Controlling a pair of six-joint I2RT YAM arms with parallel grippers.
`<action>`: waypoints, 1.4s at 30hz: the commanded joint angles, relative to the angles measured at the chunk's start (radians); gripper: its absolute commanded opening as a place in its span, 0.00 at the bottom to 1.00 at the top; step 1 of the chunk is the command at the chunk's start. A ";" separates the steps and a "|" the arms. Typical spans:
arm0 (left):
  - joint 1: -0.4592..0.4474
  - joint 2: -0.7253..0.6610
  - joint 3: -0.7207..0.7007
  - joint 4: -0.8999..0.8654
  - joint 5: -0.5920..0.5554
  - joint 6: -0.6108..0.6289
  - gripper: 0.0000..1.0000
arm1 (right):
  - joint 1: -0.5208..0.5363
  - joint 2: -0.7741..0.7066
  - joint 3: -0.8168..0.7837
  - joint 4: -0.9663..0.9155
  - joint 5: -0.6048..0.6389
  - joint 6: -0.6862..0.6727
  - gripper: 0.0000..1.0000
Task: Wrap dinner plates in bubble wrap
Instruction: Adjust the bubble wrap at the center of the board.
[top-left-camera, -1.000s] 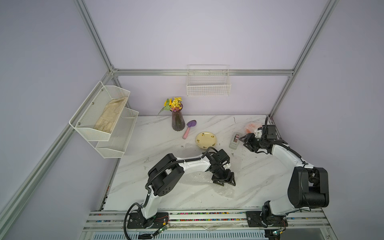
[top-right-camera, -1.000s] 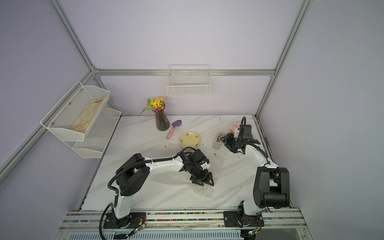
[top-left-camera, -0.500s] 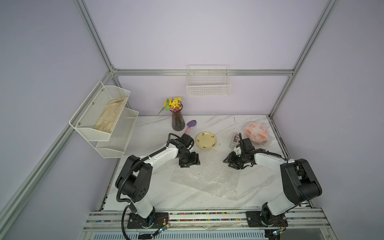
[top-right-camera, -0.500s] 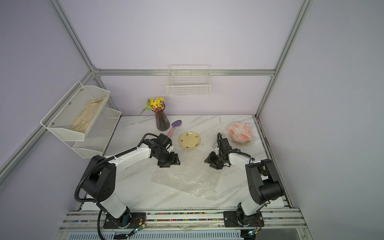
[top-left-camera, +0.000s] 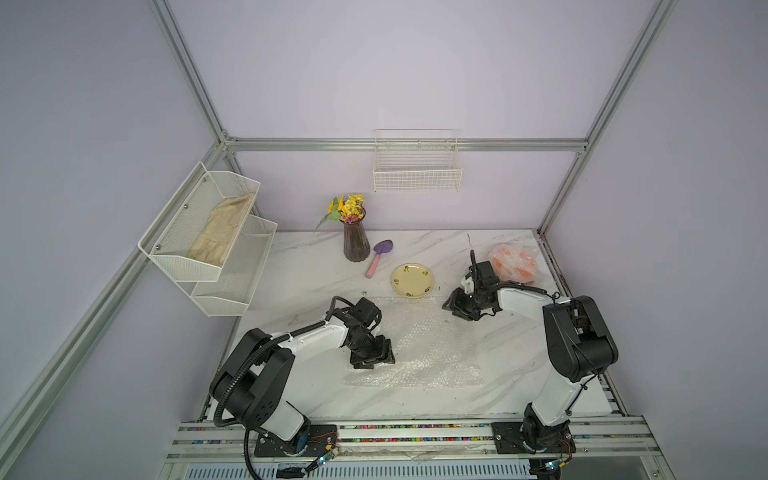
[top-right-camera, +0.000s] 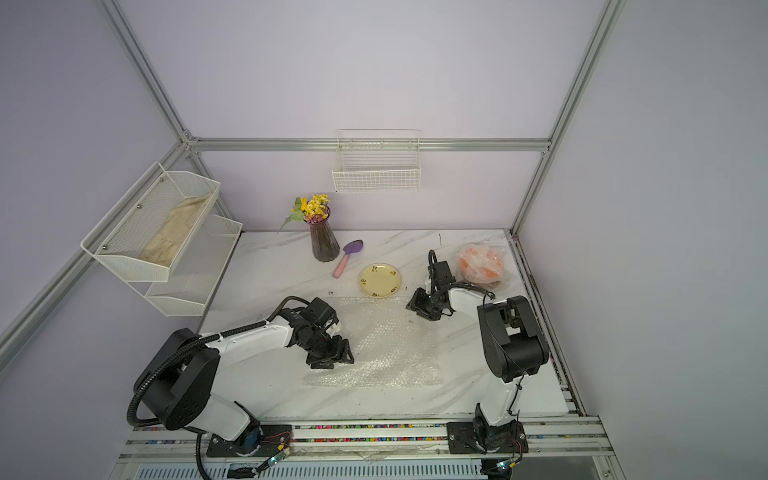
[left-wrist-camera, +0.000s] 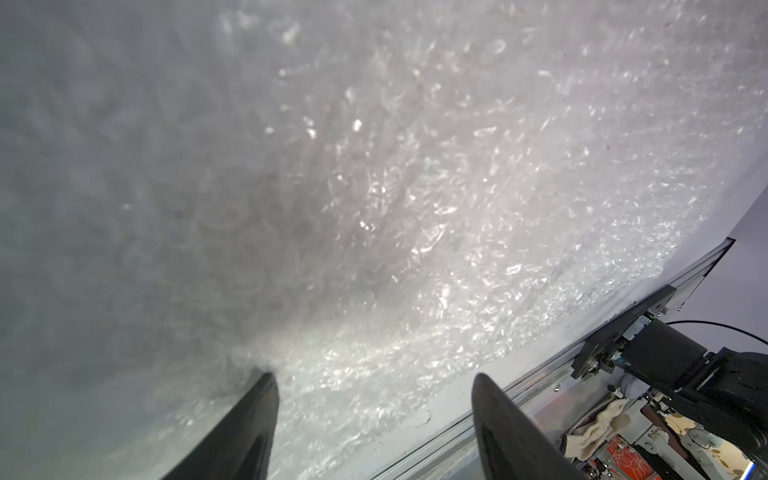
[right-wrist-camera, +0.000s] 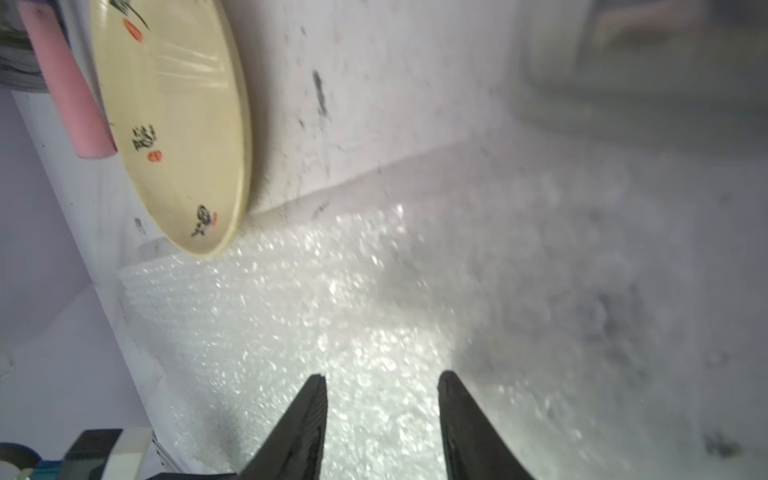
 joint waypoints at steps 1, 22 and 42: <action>0.000 -0.023 -0.014 0.001 -0.022 -0.034 0.73 | -0.003 0.086 0.096 0.007 -0.046 0.003 0.47; 0.018 -0.140 0.045 -0.128 -0.120 -0.010 0.74 | -0.007 0.397 0.337 0.162 -0.076 0.157 0.28; -0.189 0.151 0.081 0.033 -0.097 -0.128 0.70 | -0.009 0.077 0.284 -0.045 -0.029 0.088 0.00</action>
